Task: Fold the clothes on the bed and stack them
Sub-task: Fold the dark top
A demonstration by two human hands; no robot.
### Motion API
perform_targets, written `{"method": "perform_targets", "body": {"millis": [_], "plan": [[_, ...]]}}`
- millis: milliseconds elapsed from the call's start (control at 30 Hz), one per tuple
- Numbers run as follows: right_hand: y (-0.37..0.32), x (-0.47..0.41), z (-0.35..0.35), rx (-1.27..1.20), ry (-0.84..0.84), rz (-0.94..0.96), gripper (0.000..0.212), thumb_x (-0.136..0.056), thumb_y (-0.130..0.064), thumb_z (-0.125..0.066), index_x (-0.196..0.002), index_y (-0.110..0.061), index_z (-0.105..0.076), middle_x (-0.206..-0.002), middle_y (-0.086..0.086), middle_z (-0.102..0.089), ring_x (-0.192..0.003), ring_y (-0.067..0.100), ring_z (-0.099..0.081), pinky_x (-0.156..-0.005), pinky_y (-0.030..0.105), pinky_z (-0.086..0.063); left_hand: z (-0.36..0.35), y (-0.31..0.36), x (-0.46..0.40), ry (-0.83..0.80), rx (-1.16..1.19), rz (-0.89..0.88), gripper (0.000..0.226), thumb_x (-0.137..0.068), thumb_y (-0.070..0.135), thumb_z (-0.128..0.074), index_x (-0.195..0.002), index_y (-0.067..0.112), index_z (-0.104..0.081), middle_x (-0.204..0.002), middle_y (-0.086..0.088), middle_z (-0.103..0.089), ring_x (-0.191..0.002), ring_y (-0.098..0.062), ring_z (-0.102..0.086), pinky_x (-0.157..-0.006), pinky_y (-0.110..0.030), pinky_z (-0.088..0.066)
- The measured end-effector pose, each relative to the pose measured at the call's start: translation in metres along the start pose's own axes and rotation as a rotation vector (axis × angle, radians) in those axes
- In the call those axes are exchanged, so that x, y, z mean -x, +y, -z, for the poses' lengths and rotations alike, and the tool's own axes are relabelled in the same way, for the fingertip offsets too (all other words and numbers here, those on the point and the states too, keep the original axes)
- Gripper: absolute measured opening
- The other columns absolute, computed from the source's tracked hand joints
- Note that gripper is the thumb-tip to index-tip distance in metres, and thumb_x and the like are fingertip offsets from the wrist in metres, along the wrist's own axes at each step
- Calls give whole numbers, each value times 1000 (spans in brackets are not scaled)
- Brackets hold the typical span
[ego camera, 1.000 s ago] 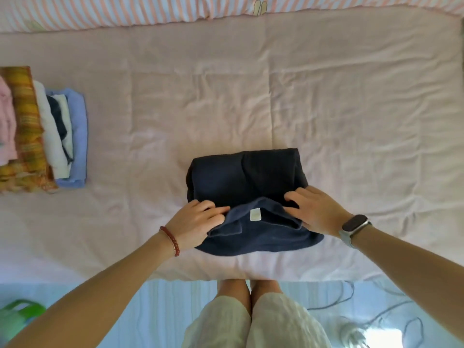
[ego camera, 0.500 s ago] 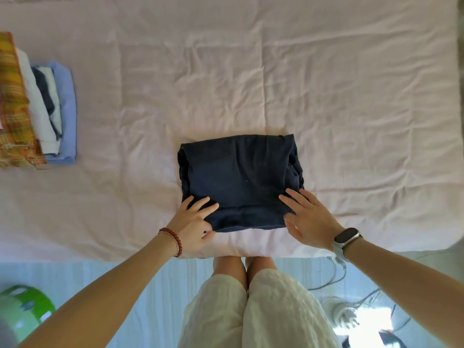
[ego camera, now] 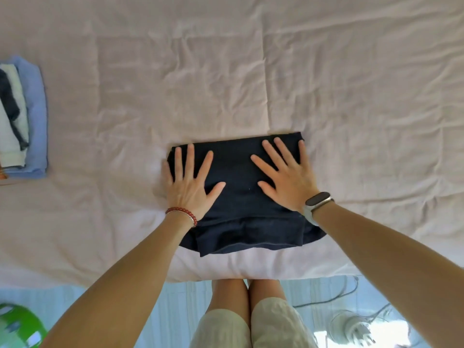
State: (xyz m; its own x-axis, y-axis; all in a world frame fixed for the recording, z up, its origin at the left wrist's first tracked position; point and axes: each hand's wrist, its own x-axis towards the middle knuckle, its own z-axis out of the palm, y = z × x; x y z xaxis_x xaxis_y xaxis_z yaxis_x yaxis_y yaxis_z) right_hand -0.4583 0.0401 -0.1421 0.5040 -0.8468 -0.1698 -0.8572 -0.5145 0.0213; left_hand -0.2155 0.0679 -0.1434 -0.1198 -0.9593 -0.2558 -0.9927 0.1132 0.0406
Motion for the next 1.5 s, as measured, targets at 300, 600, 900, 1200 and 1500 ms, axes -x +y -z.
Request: {"method": "perform_targets", "body": {"millis": [300,600,900,1200,1500], "plan": [[36,29,7,-305,33,-264,66,-88,-47,-38,-141,-8,-35,-144,17,-39,-130,36,-39,-105,48,-35,11,4,5,-27,24,20,71,-83,61,-31,-144,26,-26,-151,-19,-25,-138,-44,-19,-104,-68,-14],[-9,65,48,-1203,-297,-1033,48,-87,-40,-58,-125,-12,-45,-105,0,-56,-96,23,-55,-74,29,-43,7,67,66,-319,31,-11,64,-85,59,-28,-141,29,-29,-146,-16,-37,-135,-40,-26,-101,-66,-26],[-42,35,103,-1299,-247,-608,55,-93,-17,-50,-143,-28,-32,-102,-4,-63,-87,22,-63,-73,31,-54,61,34,53,-271,1218,516,23,-97,19,-45,-114,24,-60,-129,-1,-55,-129,-20,-43,-108,-36,-32],[-133,-23,111,-1201,-606,-161,53,-99,-23,-41,-148,-19,-22,-120,4,-60,-97,20,-59,-94,28,-44,68,-11,85,-234,1929,1080,37,-99,41,-35,-110,17,-61,-110,-5,-65,-101,-21,-60,-89,-34,-47],[-94,-48,79,-346,-32,149,44,-93,-18,-38,-135,-11,-47,-143,11,-44,-133,32,-38,-106,52,-30,52,14,92,47,1113,905,30,-96,21,-46,-74,8,-61,-70,-13,-57,-67,-24,-52,-66,-34,-41]]}}
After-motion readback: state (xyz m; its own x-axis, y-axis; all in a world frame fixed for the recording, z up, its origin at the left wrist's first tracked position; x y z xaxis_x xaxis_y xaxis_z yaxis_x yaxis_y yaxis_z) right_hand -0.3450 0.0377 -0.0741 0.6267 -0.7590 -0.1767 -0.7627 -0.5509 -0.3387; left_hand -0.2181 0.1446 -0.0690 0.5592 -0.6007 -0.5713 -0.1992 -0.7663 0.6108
